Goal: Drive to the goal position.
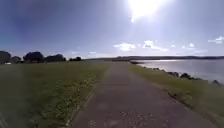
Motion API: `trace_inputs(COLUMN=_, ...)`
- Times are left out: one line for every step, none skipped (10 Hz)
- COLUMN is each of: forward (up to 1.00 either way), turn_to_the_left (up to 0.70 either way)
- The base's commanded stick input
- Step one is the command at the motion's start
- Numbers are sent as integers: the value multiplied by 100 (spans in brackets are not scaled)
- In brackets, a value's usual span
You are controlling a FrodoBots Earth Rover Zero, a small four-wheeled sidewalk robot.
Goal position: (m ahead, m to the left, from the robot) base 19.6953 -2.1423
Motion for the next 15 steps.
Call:
trace_inputs(forward=70, turn_to_the_left=5)
trace_inputs(forward=70, turn_to_the_left=5)
trace_inputs(forward=70, turn_to_the_left=5)
trace_inputs(forward=70, turn_to_the_left=5)
trace_inputs(forward=70, turn_to_the_left=5)
trace_inputs(forward=70, turn_to_the_left=5)
trace_inputs(forward=70, turn_to_the_left=5)
trace_inputs(forward=70, turn_to_the_left=5)
trace_inputs(forward=70, turn_to_the_left=5)
trace_inputs(forward=70, turn_to_the_left=5)
trace_inputs(forward=70, turn_to_the_left=5)
trace_inputs(forward=70, turn_to_the_left=5)
trace_inputs(forward=70, turn_to_the_left=5)
trace_inputs(forward=70, turn_to_the_left=5)
trace_inputs(forward=70, turn_to_the_left=5)
